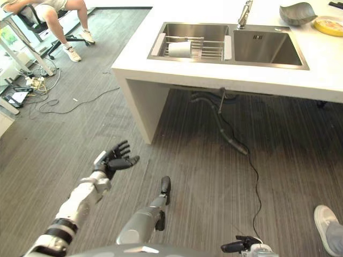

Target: Place the dishes in the dishwasher.

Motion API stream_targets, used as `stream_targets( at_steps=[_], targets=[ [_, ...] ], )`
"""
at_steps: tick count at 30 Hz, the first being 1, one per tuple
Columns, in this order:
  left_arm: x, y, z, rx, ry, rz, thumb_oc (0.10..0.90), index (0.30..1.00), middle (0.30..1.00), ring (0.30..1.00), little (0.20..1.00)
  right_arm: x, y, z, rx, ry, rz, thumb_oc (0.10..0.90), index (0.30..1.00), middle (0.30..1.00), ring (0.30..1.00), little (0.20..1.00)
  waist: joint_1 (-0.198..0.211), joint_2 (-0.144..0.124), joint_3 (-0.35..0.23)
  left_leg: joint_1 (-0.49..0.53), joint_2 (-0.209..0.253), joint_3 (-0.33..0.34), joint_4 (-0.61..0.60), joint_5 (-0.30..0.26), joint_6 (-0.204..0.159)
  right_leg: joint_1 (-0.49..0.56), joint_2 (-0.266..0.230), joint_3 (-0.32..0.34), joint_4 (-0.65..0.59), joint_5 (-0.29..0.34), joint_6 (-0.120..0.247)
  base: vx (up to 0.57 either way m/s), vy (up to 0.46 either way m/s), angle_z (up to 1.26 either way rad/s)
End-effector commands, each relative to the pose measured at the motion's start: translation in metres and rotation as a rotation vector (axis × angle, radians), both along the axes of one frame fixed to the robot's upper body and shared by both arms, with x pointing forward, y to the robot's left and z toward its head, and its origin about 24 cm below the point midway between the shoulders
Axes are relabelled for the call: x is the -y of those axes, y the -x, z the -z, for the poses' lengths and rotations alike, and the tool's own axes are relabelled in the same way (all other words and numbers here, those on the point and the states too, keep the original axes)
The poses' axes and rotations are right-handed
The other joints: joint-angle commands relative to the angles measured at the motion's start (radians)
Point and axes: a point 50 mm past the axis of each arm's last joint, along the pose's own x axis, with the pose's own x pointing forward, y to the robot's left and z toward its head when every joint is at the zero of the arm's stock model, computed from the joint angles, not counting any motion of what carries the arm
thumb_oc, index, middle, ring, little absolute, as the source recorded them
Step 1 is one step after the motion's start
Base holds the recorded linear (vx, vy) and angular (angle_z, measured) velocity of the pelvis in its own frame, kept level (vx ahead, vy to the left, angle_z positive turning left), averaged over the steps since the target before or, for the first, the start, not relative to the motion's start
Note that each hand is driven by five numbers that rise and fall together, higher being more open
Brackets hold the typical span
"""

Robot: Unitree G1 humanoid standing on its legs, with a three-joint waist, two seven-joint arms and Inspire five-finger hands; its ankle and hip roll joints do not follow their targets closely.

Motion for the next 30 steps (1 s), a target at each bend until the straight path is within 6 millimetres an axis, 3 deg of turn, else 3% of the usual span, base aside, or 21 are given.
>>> stream_targets(
  at_steps=[1,3,4,6,7,9,11,12,13,14,15,17,18,19,22,30],
  targets=[
    [-0.016,-0.027,-0.093,0.424,-0.026,0.009,0.800,0.900,0.900,0.900,0.900,0.002,0.006,0.000,-0.004,-0.023,0.033,0.800,0.900,0.900,0.900,0.900,0.041,0.015,-0.038,0.072,0.027,0.052,-0.002,0.144,0.057,-0.060,0.065,0.057,0.044,-0.017,0.062,0.58,0.036,-0.61],
    [-0.012,-0.028,-0.117,0.522,-0.075,0.038,0.800,0.900,0.900,0.900,0.900,-0.006,0.008,0.004,-0.006,-0.055,0.057,0.800,0.900,0.900,0.900,0.900,0.054,-0.016,-0.063,0.106,0.015,0.067,-0.002,0.137,0.081,-0.059,0.049,0.064,0.146,-0.045,0.082,0.55,0.065,-0.59],
    [-0.012,-0.027,-0.124,0.556,-0.095,0.035,0.800,0.900,0.900,0.900,0.900,-0.011,0.011,0.006,-0.011,-0.074,0.072,0.800,0.900,0.900,0.900,0.900,0.059,-0.030,-0.082,0.128,0.010,0.082,-0.002,0.119,0.095,-0.074,0.042,0.051,0.216,-0.031,0.110,0.50,0.086,-0.70],
    [-0.006,-0.026,-0.143,0.644,-0.116,0.039,0.800,0.900,0.900,0.900,0.900,-0.015,0.012,0.007,-0.005,-0.096,0.070,0.800,0.900,0.900,0.900,0.900,0.054,-0.053,-0.087,0.180,-0.012,0.086,0.001,0.081,0.124,-0.151,-0.025,0.017,0.444,0.080,0.216,0.42,0.098,-0.57],
    [-0.003,-0.026,-0.152,0.687,-0.119,0.045,0.800,0.900,0.900,0.900,0.900,-0.014,0.007,0.006,0.017,-0.103,0.066,0.800,0.900,0.900,0.900,0.900,0.044,-0.047,-0.082,0.196,-0.007,0.088,0.002,0.070,0.133,-0.207,-0.051,0.008,0.567,0.148,0.254,0.34,0.076,-0.37],
    [-0.002,-0.022,-0.169,0.769,-0.158,0.029,0.800,0.900,0.900,0.900,0.900,-0.012,-0.002,0.003,0.051,-0.097,0.046,0.800,0.900,0.900,0.900,0.900,0.020,-0.025,-0.067,0.247,-0.001,0.074,0.006,0.034,0.153,-0.284,-0.102,-0.019,0.762,0.223,0.256,0.29,0.089,-0.11],
    [0.001,-0.018,-0.180,0.824,-0.182,0.026,0.800,0.900,0.900,0.900,0.900,-0.012,-0.002,0.003,0.052,-0.098,0.060,0.800,0.900,0.900,0.900,0.900,0.004,0.003,-0.057,0.310,-0.003,0.058,-0.002,-0.007,0.168,-0.367,-0.159,-0.053,0.891,0.203,0.256,0.26,0.140,0.10],
    [0.001,-0.017,-0.183,0.840,-0.185,0.019,0.800,0.900,0.900,0.900,0.900,-0.012,0.001,0.004,0.046,-0.103,0.070,0.800,0.900,0.900,0.900,0.900,-0.002,0.007,-0.053,0.335,-0.010,0.052,-0.002,-0.026,0.167,-0.375,-0.210,-0.078,0.856,0.171,0.256,0.16,0.086,0.15],
    [0.001,-0.017,-0.183,0.840,-0.185,0.019,0.800,0.900,0.900,0.900,0.900,-0.012,0.000,0.004,0.046,-0.103,0.069,0.800,0.900,0.900,0.900,0.900,-0.003,0.010,-0.053,0.334,-0.007,0.051,-0.002,-0.024,0.166,-0.373,-0.207,-0.081,0.852,0.174,0.256,0.28,-0.023,0.10],
    [0.007,-0.016,-0.191,0.886,-0.162,0.039,0.800,0.900,0.900,0.900,0.900,-0.012,0.005,0.005,0.038,-0.108,0.081,0.800,0.900,0.900,0.900,0.900,-0.015,0.031,-0.039,0.373,-0.002,0.021,-0.002,-0.051,0.144,-0.376,-0.308,-0.144,0.668,0.086,0.216,0.23,-0.107,0.12],
    [0.011,-0.016,-0.194,0.902,-0.153,0.065,0.800,0.900,0.900,0.900,0.900,-0.012,0.006,0.005,0.036,-0.108,0.077,0.800,0.900,0.900,0.900,0.900,-0.015,0.033,-0.040,0.372,0.002,0.014,-0.002,-0.052,0.135,-0.367,-0.329,-0.153,0.583,0.080,0.205,0.30,-0.199,0.36],
    [0.016,-0.017,-0.196,0.911,-0.144,0.100,0.800,0.900,0.900,0.900,0.900,-0.011,0.009,0.005,0.023,-0.104,0.077,0.800,0.900,0.900,0.900,0.900,-0.022,0.036,-0.049,0.376,0.006,-0.014,-0.002,-0.068,0.114,-0.368,-0.350,-0.109,0.363,0.126,0.201,0.17,-0.220,0.63],
    [0.015,-0.021,-0.195,0.896,-0.168,0.112,0.800,0.900,0.900,0.900,0.900,-0.010,0.013,0.005,0.007,-0.106,0.072,0.800,0.900,0.900,0.900,0.900,-0.030,0.033,-0.054,0.372,0.005,-0.028,-0.002,-0.068,0.104,-0.363,-0.345,-0.060,0.272,0.170,0.215,0.22,-0.168,0.69],
    [0.022,-0.022,-0.197,0.907,-0.158,0.144,0.800,0.900,0.900,0.900,0.900,-0.012,0.016,0.006,0.001,-0.113,0.092,0.800,0.900,0.900,0.900,0.900,-0.031,0.021,-0.067,0.382,-0.004,-0.037,-0.002,-0.078,0.102,-0.344,-0.343,-0.041,0.251,0.151,0.226,0.23,-0.146,0.84],
    [0.034,-0.024,-0.190,0.880,-0.128,0.186,0.800,0.900,0.900,0.900,0.900,-0.016,0.024,0.009,-0.019,-0.126,0.118,0.800,0.900,0.900,0.900,0.900,-0.026,0.012,-0.092,0.395,0.005,-0.036,0.001,-0.078,0.084,-0.303,-0.336,-0.097,0.197,0.190,0.242,0.24,-0.189,0.59],
    [0.028,-0.030,-0.167,0.778,-0.098,0.166,0.800,0.900,0.900,0.900,0.900,-0.002,0.023,0.004,-0.001,-0.077,0.119,0.800,0.900,0.900,0.900,0.900,-0.066,0.025,-0.102,0.411,0.076,-0.078,0.007,-0.063,0.023,-0.213,-0.232,-0.151,0.085,0.165,0.193,0.13,-0.175,0.12]
  ],
)
